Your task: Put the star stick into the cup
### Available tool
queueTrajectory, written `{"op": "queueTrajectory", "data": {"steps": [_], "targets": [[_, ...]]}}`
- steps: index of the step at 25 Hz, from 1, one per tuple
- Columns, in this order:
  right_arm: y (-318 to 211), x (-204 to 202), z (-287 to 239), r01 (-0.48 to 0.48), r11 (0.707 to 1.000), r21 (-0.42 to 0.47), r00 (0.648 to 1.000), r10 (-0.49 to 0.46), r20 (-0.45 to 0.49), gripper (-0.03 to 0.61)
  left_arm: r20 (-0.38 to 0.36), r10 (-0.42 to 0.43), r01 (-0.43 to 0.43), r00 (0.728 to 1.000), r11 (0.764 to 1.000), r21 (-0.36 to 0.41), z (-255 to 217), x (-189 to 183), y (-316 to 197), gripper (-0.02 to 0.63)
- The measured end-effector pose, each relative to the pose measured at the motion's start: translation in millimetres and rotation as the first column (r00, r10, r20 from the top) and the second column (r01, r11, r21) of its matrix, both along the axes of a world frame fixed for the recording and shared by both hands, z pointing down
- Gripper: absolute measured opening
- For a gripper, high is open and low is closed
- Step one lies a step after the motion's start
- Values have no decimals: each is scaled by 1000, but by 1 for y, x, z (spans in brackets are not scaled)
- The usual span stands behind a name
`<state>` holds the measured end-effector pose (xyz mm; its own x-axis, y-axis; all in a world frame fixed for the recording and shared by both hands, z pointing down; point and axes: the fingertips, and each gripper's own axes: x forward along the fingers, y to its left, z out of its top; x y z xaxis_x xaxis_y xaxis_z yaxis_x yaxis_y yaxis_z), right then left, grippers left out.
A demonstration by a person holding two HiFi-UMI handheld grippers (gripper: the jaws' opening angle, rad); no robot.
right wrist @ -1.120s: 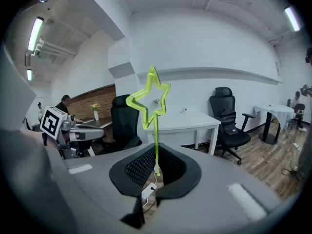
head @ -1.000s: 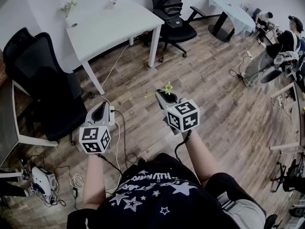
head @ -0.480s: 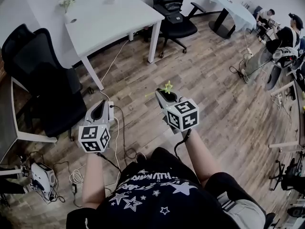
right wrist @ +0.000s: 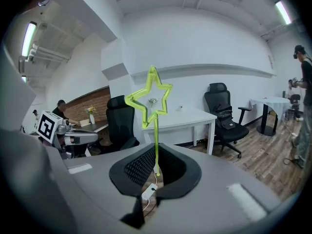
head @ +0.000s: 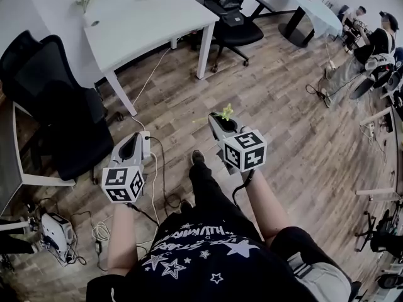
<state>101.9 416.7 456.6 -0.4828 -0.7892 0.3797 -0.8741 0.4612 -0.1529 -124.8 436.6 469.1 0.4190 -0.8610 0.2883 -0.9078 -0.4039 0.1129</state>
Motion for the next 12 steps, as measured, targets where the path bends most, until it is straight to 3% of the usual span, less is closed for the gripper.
{"op": "queueTrajectory", "data": {"steps": [4, 12], "targets": [[-46, 5, 14, 1, 1000, -20, 1000, 0, 24, 32, 15, -20, 20, 1000, 1000, -11, 8, -2, -34, 3], [-188, 15, 20, 37, 999, -25, 997, -35, 75, 32, 40, -75, 77, 996, 996, -37, 14, 6, -148, 3]]}}
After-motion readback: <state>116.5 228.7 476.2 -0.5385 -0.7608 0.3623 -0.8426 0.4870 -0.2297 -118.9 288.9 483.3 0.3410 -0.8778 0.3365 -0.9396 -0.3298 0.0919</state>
